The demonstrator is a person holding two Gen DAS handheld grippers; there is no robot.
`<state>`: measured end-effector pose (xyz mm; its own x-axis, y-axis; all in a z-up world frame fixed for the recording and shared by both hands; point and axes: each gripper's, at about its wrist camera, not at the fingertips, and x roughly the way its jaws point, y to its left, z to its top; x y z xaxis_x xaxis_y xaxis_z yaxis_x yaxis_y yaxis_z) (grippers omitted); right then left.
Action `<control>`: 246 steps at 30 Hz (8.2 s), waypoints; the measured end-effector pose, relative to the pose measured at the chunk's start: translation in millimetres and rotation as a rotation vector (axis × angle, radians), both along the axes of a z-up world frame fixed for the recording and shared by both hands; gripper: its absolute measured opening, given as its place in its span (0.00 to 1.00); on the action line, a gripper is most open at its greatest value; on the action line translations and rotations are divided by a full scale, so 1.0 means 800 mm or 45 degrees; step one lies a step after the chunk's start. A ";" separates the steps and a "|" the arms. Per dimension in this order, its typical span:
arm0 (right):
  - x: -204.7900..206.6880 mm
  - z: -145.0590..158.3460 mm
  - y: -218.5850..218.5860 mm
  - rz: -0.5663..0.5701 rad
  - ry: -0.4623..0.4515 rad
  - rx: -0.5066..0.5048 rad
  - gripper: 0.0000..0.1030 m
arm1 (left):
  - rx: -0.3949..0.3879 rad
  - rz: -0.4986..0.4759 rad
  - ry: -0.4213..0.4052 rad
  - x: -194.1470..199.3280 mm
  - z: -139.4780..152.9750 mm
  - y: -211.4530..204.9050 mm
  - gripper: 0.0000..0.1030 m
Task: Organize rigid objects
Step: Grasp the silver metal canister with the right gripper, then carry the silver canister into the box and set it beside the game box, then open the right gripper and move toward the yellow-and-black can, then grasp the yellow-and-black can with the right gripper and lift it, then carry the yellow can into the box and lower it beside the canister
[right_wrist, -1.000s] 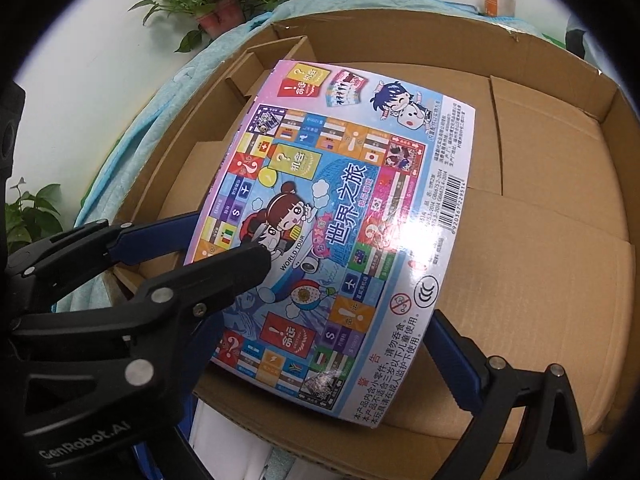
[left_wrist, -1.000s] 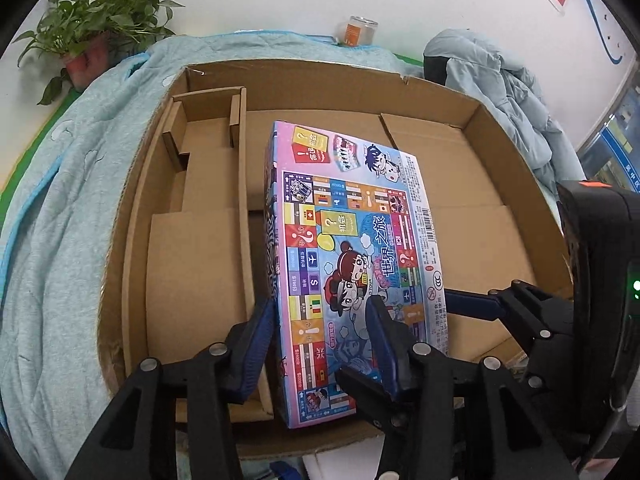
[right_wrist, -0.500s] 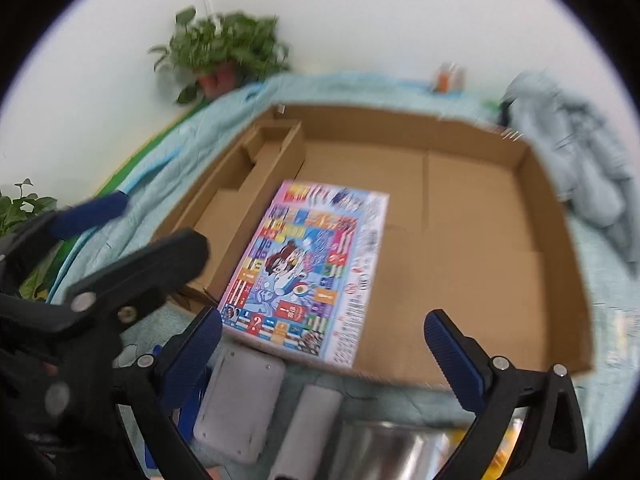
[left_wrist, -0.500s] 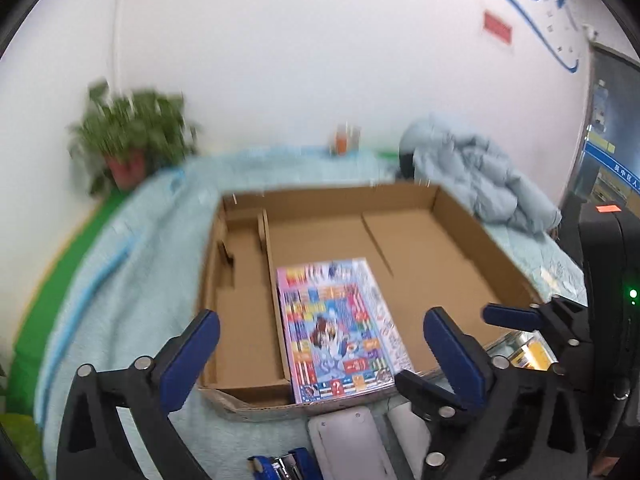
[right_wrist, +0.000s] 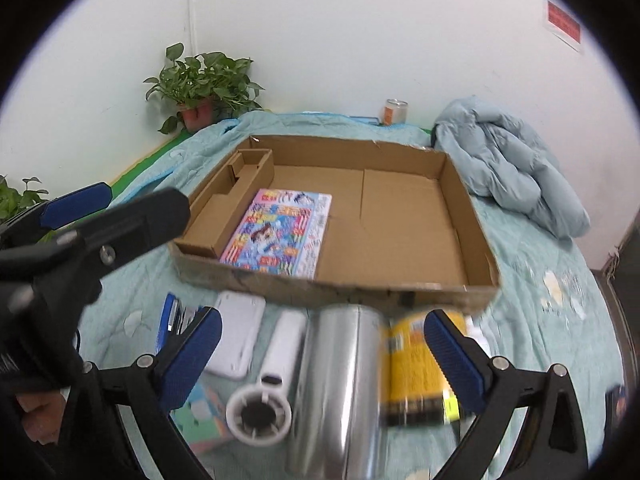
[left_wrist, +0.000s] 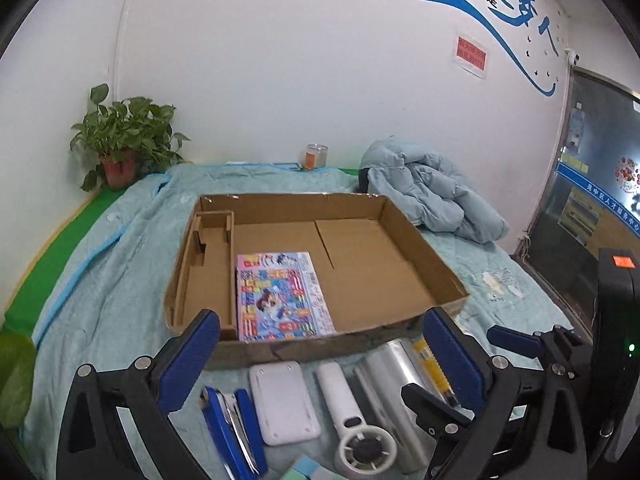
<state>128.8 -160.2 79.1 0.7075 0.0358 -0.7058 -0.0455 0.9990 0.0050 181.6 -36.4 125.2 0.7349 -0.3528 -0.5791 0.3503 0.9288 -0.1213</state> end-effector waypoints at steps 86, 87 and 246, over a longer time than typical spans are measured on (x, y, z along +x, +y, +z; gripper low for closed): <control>0.023 0.005 -0.015 0.166 0.200 0.308 0.82 | -0.124 -0.349 0.377 0.122 0.003 -0.105 0.78; 0.030 0.011 -0.015 0.168 0.189 0.304 0.82 | -0.125 -0.349 0.367 0.127 0.008 -0.106 0.78; -0.084 -0.031 -0.048 0.207 0.295 0.289 0.83 | -0.322 -0.510 0.568 -0.075 -0.059 -0.097 0.80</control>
<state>61.3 -199.0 54.6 0.5020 0.3088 -0.8079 -0.1750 0.9510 0.2548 121.7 -114.1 78.4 0.2263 -0.7149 -0.6616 0.5287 0.6606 -0.5330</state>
